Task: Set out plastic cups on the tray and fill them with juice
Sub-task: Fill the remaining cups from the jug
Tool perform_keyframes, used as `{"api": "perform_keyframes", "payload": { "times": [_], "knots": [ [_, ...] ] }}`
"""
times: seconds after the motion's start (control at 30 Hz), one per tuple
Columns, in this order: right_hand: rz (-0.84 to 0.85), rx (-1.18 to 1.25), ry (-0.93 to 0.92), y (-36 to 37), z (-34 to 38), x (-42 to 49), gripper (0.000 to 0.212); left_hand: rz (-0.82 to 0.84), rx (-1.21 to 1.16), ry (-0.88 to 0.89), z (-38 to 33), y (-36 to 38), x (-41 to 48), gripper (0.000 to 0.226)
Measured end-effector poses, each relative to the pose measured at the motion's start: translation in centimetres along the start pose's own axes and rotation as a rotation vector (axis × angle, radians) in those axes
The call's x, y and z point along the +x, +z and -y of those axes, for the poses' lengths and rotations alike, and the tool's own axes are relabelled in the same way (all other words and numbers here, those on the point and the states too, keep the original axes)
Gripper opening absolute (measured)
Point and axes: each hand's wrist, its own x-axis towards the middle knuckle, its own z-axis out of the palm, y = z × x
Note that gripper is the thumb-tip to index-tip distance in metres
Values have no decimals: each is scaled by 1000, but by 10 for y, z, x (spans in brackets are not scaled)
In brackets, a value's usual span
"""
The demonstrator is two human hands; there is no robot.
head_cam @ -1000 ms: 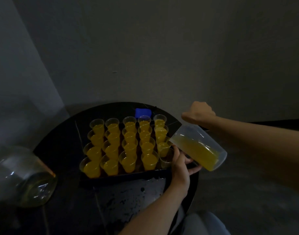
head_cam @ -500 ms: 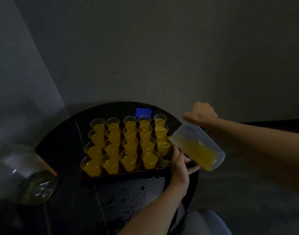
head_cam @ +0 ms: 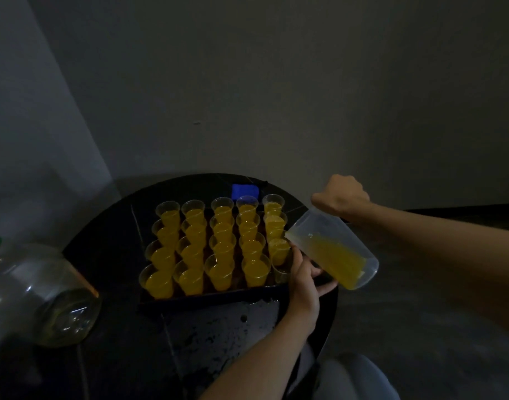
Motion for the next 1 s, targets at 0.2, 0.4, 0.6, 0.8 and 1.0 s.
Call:
{"api": "perform_keyframes", "payload": {
  "times": [0.2,0.4,0.6,0.8,1.0],
  "knots": [
    [26,42,-19,1,-7,-9,27,-4,10,14,4,-2,-9,56],
    [28,22,-45,-2,-11,-18,27,-8,-7,9,8,3,-24,53],
    [58,-31,-89,-4,-10,-26,26,-38,-69,-6,18,8,-33,54],
    [70,-59,-107,-4,-7,-31,27,-35,-107,-21,19,9,-44,58],
    [80,-76,-122,-1,-3,-36,26,-24,-82,-20,18,7,-51,48]
  ]
}}
